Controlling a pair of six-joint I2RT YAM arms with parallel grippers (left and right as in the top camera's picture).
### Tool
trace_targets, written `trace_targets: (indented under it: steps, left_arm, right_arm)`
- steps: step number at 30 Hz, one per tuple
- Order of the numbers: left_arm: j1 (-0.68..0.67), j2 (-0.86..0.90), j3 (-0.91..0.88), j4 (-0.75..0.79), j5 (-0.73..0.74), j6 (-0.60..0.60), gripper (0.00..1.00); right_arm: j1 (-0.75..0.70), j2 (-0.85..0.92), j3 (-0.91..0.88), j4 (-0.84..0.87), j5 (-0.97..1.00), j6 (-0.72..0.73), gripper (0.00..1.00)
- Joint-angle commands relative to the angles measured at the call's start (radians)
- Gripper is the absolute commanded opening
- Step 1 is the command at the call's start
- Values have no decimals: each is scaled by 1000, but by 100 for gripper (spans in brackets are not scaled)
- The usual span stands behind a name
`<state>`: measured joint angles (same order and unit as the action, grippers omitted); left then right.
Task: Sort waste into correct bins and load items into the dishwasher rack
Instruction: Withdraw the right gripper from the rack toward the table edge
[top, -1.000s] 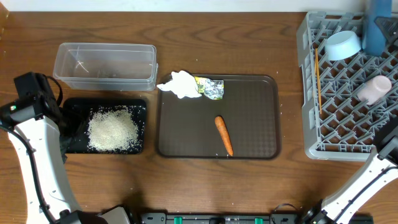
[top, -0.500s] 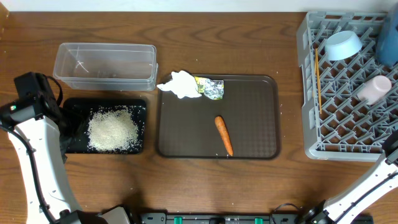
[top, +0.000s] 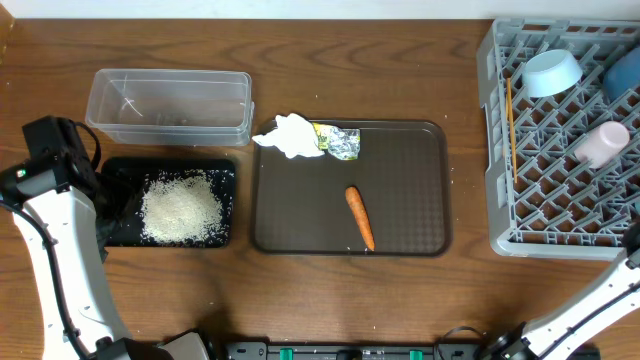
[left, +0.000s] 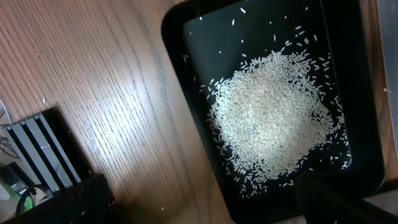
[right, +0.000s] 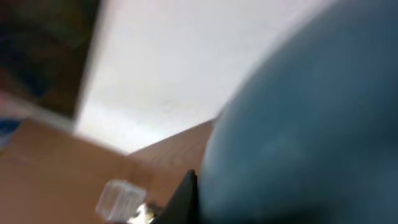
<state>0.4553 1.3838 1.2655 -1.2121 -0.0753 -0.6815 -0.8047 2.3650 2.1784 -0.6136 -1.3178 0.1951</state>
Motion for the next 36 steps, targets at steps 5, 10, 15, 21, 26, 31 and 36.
trace_targets:
  steps: [5, 10, 15, 21, 26, 31, 36]
  left_arm:
    - [4, -11, 12, -6, -12, -12, 98]
    - [4, -11, 12, -6, -12, -12, 98]
    - [4, -11, 12, -6, -12, -12, 98]
    - [5, -11, 12, -6, -12, -12, 98]
    - [4, -11, 12, -6, -12, -12, 98]
    - [5, -11, 12, -6, -12, -12, 98]
    - [4, -11, 12, -6, -12, -12, 98]
  right_arm:
    - [-68, 13, -7, -93, 208, 6, 8]
    - [-92, -27, -5, -130, 215, 10, 30]
    - [-98, -105, -5, -163, 251, 42, 49]
    - [-93, -259, -5, -230, 363, 82, 61]
    - [-65, -432, -5, -387, 548, 82, 80]
    - [16, -599, -5, -571, 705, 80, 99]
    - [139, -696, -5, -743, 718, 70, 99]
